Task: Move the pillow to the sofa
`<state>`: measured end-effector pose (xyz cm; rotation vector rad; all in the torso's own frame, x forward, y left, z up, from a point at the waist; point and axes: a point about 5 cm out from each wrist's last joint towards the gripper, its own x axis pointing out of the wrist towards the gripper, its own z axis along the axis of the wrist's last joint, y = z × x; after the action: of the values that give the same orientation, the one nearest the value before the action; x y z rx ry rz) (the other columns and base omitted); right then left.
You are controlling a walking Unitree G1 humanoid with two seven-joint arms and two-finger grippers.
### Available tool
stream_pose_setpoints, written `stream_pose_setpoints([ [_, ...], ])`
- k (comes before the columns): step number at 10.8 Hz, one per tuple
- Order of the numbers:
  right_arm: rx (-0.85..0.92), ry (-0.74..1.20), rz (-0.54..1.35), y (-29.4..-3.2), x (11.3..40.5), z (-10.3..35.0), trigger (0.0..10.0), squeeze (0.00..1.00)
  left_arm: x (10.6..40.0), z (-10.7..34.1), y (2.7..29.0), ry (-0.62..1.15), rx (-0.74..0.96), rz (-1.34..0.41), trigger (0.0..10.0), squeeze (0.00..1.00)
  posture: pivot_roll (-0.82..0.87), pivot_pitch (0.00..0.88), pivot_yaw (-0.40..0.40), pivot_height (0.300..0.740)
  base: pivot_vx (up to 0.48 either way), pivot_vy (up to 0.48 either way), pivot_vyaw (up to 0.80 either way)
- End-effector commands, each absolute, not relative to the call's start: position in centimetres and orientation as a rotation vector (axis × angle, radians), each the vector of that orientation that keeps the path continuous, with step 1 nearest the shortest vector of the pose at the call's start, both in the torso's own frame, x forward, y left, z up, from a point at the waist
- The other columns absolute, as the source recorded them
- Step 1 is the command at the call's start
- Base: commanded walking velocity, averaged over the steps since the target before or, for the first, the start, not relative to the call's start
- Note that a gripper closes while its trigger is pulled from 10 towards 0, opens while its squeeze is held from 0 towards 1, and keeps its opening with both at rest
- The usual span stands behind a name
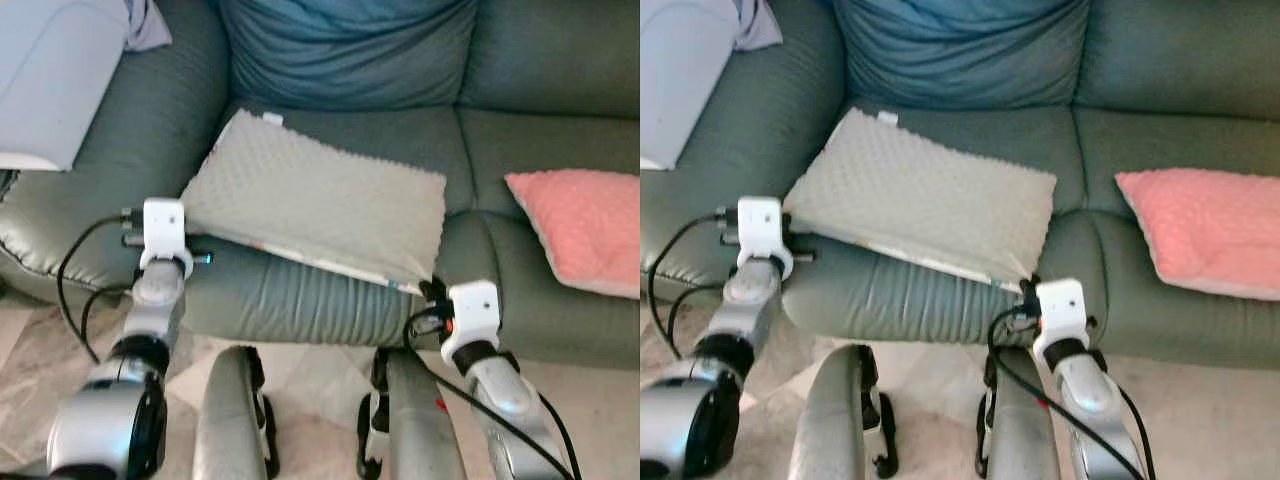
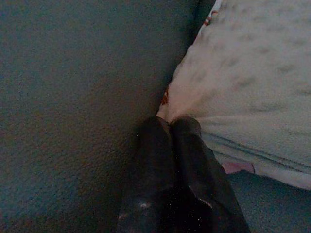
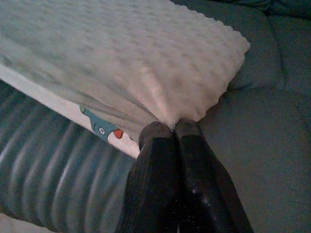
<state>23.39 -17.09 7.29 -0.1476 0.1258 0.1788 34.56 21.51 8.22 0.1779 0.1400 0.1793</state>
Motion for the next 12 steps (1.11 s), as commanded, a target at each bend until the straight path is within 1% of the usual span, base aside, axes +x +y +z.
stream_pose_setpoints([
  [1, -0.18, 0.164, 0.098, -18.8, 22.7, 6.9, 10.0, 0.0, 33.4, 7.4, 23.6, 0.177, 0.176, 0.281, 10.0, 0.0, -0.05, 0.229, 0.016, 0.616, 0.0, 0.0, 0.0],
  [3, -0.244, 0.194, 0.012, -21.1, 22.9, 6.9, 10.0, 0.0, 31.8, 6.9, 23.4, 0.154, 0.183, 0.272, 10.0, 0.0, -0.04, 0.226, 0.017, 0.616, 0.0, 0.0, 0.0],
  [5, -0.291, 0.218, -0.113, -24.1, 23.5, 7.1, 10.0, 0.0, 30.3, 7.0, 23.1, 0.15, 0.194, 0.239, 10.0, 0.0, -0.03, 0.226, 0.017, 0.616, 0.0, 0.0, 0.0],
  [7, -0.303, 0.229, -0.129, -24.6, 23.9, 7.0, 10.0, 0.0, 29.8, 7.2, 23.0, 0.158, 0.195, 0.234, 10.0, 0.0, -0.02, 0.222, 0.019, 0.616, 0.0, 0.0, 0.0],
  [10, -0.301, 0.227, -0.171, -25.4, 24.3, 7.0, 10.0, 0.0, 28.0, 7.4, 21.8, 0.189, 0.173, 0.179, 10.0, 0.0, -0.01, 0.221, 0.023, 0.616, 0.0, 0.0, 0.0],
  [11, -0.298, 0.219, -0.184, -25.4, 24.6, 7.1, 10.0, 1.0, 27.3, 7.1, 21.4, 0.215, 0.138, 0.152, 10.0, 1.0, 0.0, 0.218, 0.021, 0.616, 0.0, 0.0, 0.0],
  [12, -0.298, 0.21, -0.188, -25.2, 25.0, 7.2, 10.0, 1.0, 27.0, 6.9, 20.9, 0.228, 0.121, 0.125, 10.0, 1.0, 0.0, 0.213, 0.019, 0.616, 0.0, 0.0, 0.0],
])
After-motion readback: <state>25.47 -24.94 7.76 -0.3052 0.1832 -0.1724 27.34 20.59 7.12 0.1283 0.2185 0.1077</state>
